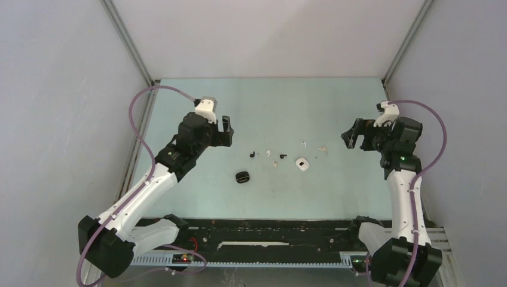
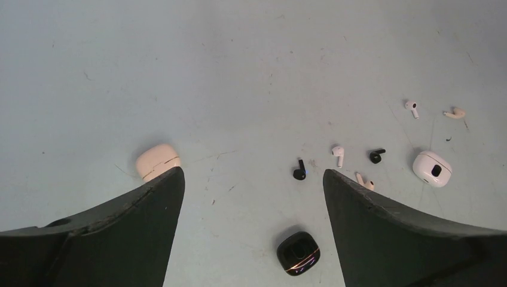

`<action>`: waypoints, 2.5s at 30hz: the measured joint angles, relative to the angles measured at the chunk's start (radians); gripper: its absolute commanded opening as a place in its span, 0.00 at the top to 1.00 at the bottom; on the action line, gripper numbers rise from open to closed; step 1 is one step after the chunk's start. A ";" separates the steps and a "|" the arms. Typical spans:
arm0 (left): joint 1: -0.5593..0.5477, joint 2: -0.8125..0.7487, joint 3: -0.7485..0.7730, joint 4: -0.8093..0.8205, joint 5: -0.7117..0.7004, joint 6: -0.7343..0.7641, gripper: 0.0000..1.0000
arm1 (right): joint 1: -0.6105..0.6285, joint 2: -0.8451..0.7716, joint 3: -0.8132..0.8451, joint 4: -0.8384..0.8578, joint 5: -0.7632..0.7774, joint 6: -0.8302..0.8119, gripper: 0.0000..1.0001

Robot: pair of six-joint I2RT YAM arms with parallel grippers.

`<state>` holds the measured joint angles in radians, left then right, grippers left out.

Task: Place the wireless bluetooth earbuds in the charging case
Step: Pick up the charging case from the center of the board, then pass from the right arm to the left

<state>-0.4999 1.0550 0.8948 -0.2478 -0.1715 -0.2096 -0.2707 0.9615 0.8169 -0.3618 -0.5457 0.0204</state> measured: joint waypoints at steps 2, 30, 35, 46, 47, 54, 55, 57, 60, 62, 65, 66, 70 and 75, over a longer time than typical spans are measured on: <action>0.000 0.002 0.000 0.000 0.000 0.000 0.07 | 0.019 0.014 0.000 0.000 0.000 0.000 0.00; -0.003 0.145 0.012 -0.055 0.150 -0.153 0.21 | 0.822 0.412 0.065 -0.041 0.243 -0.337 0.32; -0.033 0.042 -0.061 -0.060 0.158 -0.214 0.20 | 0.809 0.464 0.065 -0.041 0.377 -0.319 0.28; -0.103 -0.077 -0.155 -0.063 0.143 -0.256 0.20 | 0.773 0.552 0.072 -0.041 0.451 -0.301 0.29; -0.103 -0.077 -0.155 -0.063 0.143 -0.261 0.20 | 0.770 0.560 0.072 -0.042 0.449 -0.301 0.30; -0.130 -0.076 -0.155 -0.061 0.151 -0.279 0.22 | 0.764 0.615 0.082 -0.048 0.437 -0.302 0.36; -0.135 -0.074 -0.155 -0.060 0.152 -0.281 0.22 | 0.764 0.622 0.084 -0.048 0.437 -0.303 0.37; -0.141 -0.071 -0.155 -0.057 0.158 -0.288 0.22 | 0.764 0.639 0.092 -0.048 0.437 -0.305 0.39; -0.153 -0.058 -0.155 -0.048 0.174 -0.289 0.23 | 0.764 0.668 0.099 -0.047 0.437 -0.309 0.46; -0.162 -0.048 -0.155 -0.046 0.180 -0.289 0.23 | 0.764 0.684 0.102 -0.048 0.438 -0.310 0.51; -0.170 -0.034 -0.156 -0.038 0.187 -0.292 0.23 | 0.764 0.692 0.108 -0.049 0.438 -0.318 0.59; -0.172 -0.027 -0.158 -0.023 0.192 -0.298 0.23 | 0.764 0.692 0.109 -0.050 0.437 -0.320 0.61; -0.172 -0.004 -0.177 0.037 0.229 -0.325 0.23 | 0.758 0.671 0.109 -0.072 0.411 -0.336 0.65; -0.175 0.018 -0.183 0.108 0.313 -0.370 0.23 | 0.748 0.477 0.063 -0.077 0.285 -0.391 0.66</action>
<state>-0.6750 1.0729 0.7116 -0.1394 0.1413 -0.5797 0.4770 1.4387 0.8799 -0.4389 -0.2611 -0.3710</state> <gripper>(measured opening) 0.774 0.492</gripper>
